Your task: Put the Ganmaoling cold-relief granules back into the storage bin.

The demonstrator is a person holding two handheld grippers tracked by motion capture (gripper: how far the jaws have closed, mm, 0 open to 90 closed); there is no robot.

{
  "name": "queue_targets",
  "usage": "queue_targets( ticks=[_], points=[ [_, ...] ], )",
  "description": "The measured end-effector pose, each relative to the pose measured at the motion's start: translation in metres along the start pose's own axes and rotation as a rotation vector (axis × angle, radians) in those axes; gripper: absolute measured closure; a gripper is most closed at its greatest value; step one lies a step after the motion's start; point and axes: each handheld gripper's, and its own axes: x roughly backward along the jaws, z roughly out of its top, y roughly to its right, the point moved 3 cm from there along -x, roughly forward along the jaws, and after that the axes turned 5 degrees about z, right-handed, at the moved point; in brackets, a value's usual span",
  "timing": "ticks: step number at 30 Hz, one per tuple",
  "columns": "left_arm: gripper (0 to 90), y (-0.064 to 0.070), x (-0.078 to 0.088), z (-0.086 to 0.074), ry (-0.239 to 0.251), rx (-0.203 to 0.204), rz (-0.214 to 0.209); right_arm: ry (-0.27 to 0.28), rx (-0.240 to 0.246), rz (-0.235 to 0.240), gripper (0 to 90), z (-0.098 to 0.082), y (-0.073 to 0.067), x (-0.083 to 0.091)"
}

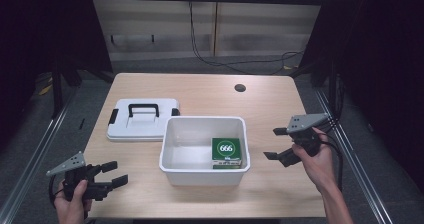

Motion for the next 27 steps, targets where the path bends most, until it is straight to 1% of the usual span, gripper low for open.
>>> queue_targets(
  ticks=[1, 3, 6, 8, 12, 13, 16, 18, 19, 20, 21, 25, 27],
  points=[
    [17.9, 0.000, 0.000, 0.000, 0.000, 0.002, 0.001, 0.004, -0.003, -0.007, 12.8, -0.004, 0.000, 0.001],
    [17.9, -0.001, -0.001, 0.000, 0.000, 0.004, 0.001, 0.009, -0.016, -0.043, 12.6, -0.013, -0.001, 0.003],
    [17.9, -0.001, -0.001, 0.000, -0.002, 0.004, 0.006, 0.015, -0.034, -0.046, 12.6, -0.023, -0.002, 0.003],
    [17.9, -0.001, -0.001, 0.000, -0.003, -0.001, 0.006, 0.014, -0.049, -0.061, 12.6, -0.030, -0.003, 0.004],
    [17.9, -0.001, -0.001, -0.001, -0.003, 0.005, 0.008, 0.026, -0.083, -0.085, 12.6, -0.043, -0.005, 0.006],
    [17.9, -0.001, 0.000, -0.001, -0.003, 0.004, 0.007, 0.021, -0.084, -0.086, 12.6, -0.046, -0.005, 0.007],
    [17.9, 0.000, -0.001, -0.001, -0.002, 0.002, 0.003, 0.032, -0.117, -0.096, 12.7, -0.057, -0.006, 0.009],
    [17.9, 0.000, -0.001, 0.000, 0.000, 0.003, 0.006, 0.035, -0.145, -0.106, 12.7, -0.066, -0.005, 0.008],
    [17.9, -0.001, -0.001, 0.000, -0.002, -0.003, 0.012, 0.035, -0.164, -0.103, 12.7, -0.071, -0.004, 0.007],
    [17.9, -0.001, -0.001, 0.000, -0.001, 0.004, 0.014, 0.036, -0.170, -0.111, 12.6, -0.075, -0.003, 0.006],
    [17.9, -0.001, 0.000, 0.000, 0.000, 0.004, 0.014, 0.044, -0.176, -0.121, 12.6, -0.079, -0.003, 0.005],
    [17.9, -0.001, 0.000, 0.000, 0.002, 0.003, 0.010, 0.045, -0.217, -0.120, 12.6, -0.094, -0.003, 0.002],
    [17.9, 0.000, 0.000, 0.000, 0.000, 0.000, 0.008, 0.035, -0.228, -0.123, 12.7, -0.099, -0.001, 0.002]
  ],
)
